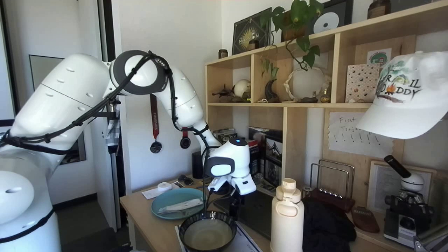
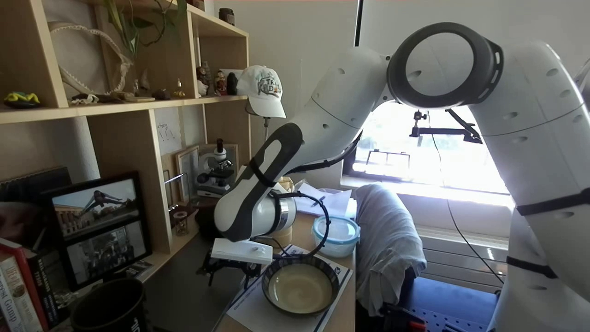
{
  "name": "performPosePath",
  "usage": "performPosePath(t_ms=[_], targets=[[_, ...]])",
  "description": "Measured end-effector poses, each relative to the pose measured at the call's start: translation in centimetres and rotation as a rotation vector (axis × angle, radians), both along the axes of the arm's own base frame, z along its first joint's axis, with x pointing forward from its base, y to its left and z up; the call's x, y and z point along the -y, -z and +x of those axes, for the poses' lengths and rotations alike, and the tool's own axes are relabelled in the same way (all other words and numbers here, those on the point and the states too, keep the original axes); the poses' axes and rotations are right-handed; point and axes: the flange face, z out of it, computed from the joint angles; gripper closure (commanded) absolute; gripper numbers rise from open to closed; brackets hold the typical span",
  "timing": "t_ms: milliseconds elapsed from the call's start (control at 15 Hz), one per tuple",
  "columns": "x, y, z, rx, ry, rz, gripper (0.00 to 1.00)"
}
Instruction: Put the bowl on the paper and then open the laptop
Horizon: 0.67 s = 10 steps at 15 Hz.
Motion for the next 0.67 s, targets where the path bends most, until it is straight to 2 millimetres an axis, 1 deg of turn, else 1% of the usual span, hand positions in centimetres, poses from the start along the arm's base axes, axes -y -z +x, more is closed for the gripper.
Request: performPosePath(t_ms=[133,667], targets=[[0.05,0.13,0.38,0.017,0.004,-0.01,0.0],[0.11,0.48,0.43,0.065,0.038,-0.032,0.0]])
